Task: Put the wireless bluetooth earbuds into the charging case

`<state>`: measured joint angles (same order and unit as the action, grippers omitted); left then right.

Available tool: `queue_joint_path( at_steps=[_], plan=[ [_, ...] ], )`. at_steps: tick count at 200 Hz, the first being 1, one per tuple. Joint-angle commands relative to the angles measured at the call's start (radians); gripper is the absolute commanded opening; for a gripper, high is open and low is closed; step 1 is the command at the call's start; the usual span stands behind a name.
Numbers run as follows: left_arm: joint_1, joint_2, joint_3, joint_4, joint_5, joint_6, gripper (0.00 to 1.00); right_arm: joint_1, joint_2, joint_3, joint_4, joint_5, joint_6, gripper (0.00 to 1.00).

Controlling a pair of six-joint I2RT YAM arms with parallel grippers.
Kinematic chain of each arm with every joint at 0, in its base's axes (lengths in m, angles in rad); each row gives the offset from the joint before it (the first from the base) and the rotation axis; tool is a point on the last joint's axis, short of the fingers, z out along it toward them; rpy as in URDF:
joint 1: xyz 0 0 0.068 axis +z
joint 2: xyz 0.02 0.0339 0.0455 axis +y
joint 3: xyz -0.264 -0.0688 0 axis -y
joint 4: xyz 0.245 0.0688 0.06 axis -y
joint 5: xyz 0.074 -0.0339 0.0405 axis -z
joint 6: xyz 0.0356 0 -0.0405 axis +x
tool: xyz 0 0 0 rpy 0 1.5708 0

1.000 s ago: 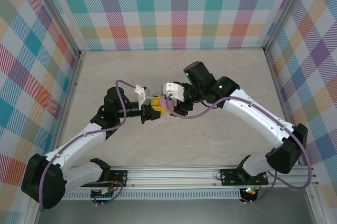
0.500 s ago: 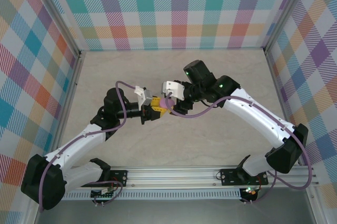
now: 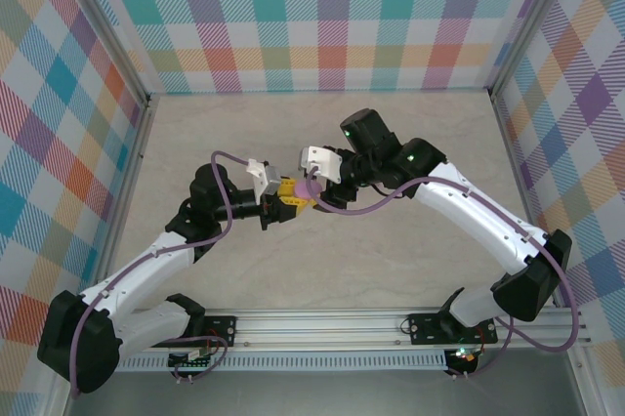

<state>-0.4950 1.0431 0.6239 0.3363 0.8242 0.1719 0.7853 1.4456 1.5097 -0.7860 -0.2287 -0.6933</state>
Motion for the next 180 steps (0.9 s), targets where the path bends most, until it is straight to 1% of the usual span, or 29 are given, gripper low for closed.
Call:
queue_joint_path(
  at_steps=[1, 180],
  plan=[
    [0.0, -0.02, -0.025, -0.005, 0.047, 0.003, 0.25, -0.023, 0.002, 0.038, 0.057, 0.049, 0.027, 0.75],
    [-0.001, -0.024, -0.033, -0.002, 0.046, 0.001, 0.24, -0.062, -0.007, 0.06, 0.08, 0.057, 0.102, 0.75]
  ],
)
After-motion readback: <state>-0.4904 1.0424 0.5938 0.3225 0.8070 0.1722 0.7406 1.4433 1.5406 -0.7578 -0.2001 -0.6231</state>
